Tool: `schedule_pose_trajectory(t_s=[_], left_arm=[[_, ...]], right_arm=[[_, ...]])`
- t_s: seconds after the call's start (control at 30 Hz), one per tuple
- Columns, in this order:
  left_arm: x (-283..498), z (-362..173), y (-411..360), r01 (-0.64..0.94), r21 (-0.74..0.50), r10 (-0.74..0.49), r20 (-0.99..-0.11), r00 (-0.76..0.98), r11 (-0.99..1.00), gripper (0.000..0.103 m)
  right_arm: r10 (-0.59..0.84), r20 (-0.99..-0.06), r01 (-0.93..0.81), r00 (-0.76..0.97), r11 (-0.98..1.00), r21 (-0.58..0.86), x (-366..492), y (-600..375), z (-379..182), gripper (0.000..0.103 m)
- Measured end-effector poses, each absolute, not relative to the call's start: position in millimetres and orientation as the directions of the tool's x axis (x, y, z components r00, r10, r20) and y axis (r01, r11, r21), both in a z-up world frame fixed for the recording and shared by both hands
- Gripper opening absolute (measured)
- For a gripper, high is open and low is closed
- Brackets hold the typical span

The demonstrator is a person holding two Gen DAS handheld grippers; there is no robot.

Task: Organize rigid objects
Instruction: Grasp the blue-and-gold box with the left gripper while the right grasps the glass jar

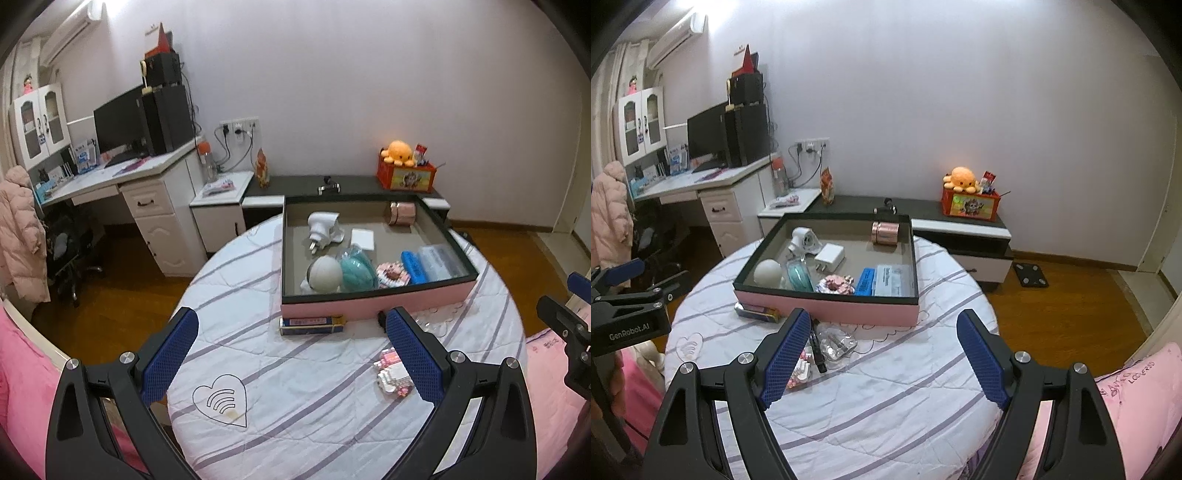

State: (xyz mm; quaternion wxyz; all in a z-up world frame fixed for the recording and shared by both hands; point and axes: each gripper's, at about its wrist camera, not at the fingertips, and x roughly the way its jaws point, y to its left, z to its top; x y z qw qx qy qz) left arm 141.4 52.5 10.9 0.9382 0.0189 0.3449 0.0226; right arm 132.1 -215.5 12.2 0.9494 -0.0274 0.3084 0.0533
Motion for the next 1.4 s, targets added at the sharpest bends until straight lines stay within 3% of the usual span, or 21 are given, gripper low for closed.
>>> schedule_pose_trajectory(t_s=[0.6, 0.87, 0.93, 0.97, 1.0, 1.27, 1.4], left_arm=[[225.8, -83.7, 57.6, 0.000, 0.062, 0.051, -0.835, 0.548, 0.998, 0.103], [241.4, -103.6, 60.9, -0.002, 0.023, 0.021, -0.870, 0.493, 1.000, 0.103], [244.1, -106.4, 63.1, -0.010, 0.018, 0.021, -0.875, 0.484, 1.000, 0.103], [244.9, -107.7, 63.7, -0.014, 0.017, 0.021, -0.878, 0.479, 1.000, 0.103], [246.4, -108.6, 63.8, -0.017, 0.012, 0.019, -0.881, 0.473, 1.000, 0.103], [261.0, -121.9, 54.5, 0.001, -0.071, -0.065, -0.905, 0.420, 0.997, 0.103], [267.3, -127.2, 48.4, -0.019, -0.038, -0.027, -0.908, 0.417, 0.999, 0.103]], right_arm=[[0.101, -0.807, -0.255, 0.582, 0.965, -0.063, 231.9, -187.1, -97.5, 0.080], [0.207, -0.831, -0.350, 0.517, 0.937, 0.016, 244.4, -172.2, -114.2, 0.078], [0.238, -0.830, -0.354, 0.505, 0.934, 0.052, 244.6, -171.1, -117.2, 0.070], [0.257, -0.830, -0.351, 0.495, 0.933, 0.080, 245.8, -173.9, -116.1, 0.057], [0.264, -0.832, -0.348, 0.488, 0.933, 0.092, 247.3, -175.7, -115.9, 0.053], [0.210, -0.839, -0.308, 0.502, 0.950, 0.053, 246.0, -189.8, -116.0, 0.053], [0.209, -0.844, -0.311, 0.495, 0.949, 0.052, 249.7, -191.8, -119.5, 0.053]])
